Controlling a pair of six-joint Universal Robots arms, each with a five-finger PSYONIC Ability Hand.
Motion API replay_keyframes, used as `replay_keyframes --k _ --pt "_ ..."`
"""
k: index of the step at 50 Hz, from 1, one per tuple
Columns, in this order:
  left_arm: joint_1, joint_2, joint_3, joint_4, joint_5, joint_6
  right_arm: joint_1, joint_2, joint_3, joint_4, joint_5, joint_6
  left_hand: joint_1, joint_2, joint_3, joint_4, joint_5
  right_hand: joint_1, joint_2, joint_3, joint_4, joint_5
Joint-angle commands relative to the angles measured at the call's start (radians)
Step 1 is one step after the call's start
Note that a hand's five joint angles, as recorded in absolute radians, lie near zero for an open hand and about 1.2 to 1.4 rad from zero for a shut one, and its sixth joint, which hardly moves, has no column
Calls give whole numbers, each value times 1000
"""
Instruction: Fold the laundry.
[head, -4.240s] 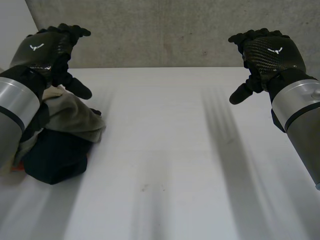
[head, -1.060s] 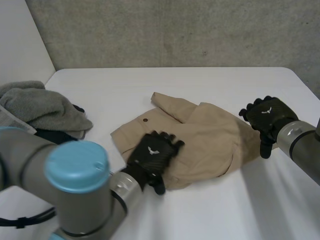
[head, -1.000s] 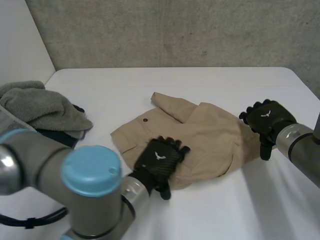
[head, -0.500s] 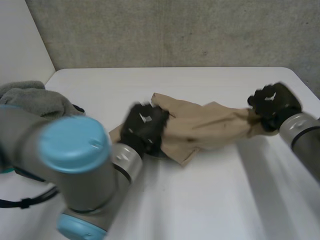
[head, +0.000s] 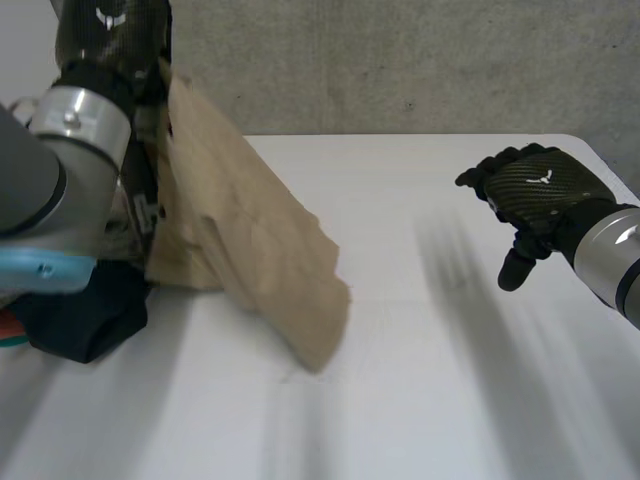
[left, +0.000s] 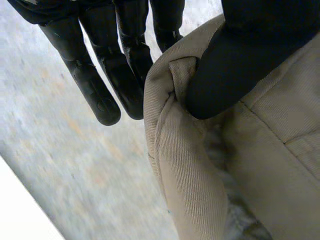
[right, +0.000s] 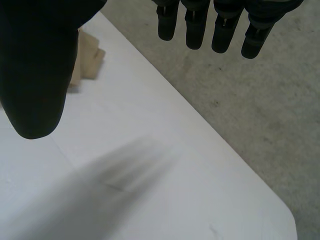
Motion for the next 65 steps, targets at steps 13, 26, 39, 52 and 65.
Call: replay_keyframes --k 13,26,39,52,65 --pt "-399 -513 364 89 361 -168 -204 0 98 -42 -8 77 282 197 203 195 234 -46 -31 -35 -37 -46" --pt "-545 -595 325 87 418 -183 -320 0 157 -119 -33 61 -940 -1024 -1018 -1026 -988 -46 -31 -35 -37 -46" --pt "-401 -199 102 64 298 -188 -307 -9 170 -103 -230 -80 -934 -1018 -1012 -1020 -981 -46 -31 -35 -37 -46" --pt "-243 -26 -341 -284 -57 -211 -129 129 184 -43 -320 -397 -875 -959 -953 -961 -923 137 152 148 146 137" --pt "-215 -58 -479 -246 71 -369 -51 385 3 -16 -211 -494 -746 -830 -824 -832 -793 689 703 699 698 688"
